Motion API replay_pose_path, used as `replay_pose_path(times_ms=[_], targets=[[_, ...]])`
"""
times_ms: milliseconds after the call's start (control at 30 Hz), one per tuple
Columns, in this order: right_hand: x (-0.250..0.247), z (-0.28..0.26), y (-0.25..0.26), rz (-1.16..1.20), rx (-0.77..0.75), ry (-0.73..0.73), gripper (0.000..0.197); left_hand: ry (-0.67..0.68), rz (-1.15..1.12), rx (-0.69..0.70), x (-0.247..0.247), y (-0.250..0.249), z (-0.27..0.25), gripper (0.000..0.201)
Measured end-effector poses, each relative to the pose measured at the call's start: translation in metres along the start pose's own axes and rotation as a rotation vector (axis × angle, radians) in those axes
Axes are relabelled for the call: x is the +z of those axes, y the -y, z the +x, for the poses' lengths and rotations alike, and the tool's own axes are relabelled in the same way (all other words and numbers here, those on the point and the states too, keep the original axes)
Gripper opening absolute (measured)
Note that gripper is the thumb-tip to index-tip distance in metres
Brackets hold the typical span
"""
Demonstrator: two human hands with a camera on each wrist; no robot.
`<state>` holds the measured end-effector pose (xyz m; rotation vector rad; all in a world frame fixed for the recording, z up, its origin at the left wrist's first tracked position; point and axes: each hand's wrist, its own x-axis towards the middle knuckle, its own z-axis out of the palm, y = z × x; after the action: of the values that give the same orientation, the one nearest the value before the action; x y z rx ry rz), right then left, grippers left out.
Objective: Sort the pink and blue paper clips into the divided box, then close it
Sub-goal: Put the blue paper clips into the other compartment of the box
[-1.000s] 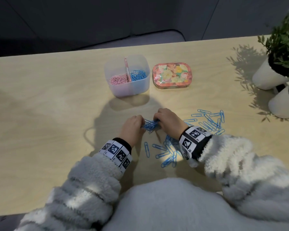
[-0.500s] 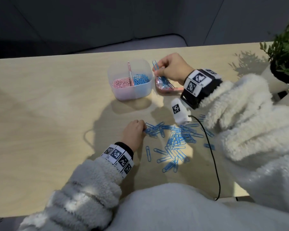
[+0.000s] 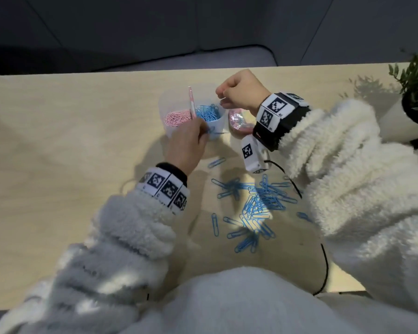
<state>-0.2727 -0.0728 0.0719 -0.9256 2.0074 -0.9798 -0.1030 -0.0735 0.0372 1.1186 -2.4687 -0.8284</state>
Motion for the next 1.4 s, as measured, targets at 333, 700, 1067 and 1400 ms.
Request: replay_pose_path(times_ms=[333,700,1067,1400], targets=[[-0.015,-0.073,-0.075,0.094,0.085,-0.003,0.022,0.072,0.27,0.022,0.001,-0.008,0.07,0.022],[0.017,-0.085,-0.111,-0.536,-0.094,0.116,0.031,0.39,0.266,0.421,0.023,0.025,-0.045,0.019],[0.053,-0.114,-0.135,-0.919,-0.521,0.302,0.034,0.571,0.16,0.334,0.05,0.038,-0.099,0.031],[0.021,-0.16,-0.143,-0.836,-0.316,0.313,0.097,0.475,0.229,0.231,0.056,0.03,-0.082,0.071]])
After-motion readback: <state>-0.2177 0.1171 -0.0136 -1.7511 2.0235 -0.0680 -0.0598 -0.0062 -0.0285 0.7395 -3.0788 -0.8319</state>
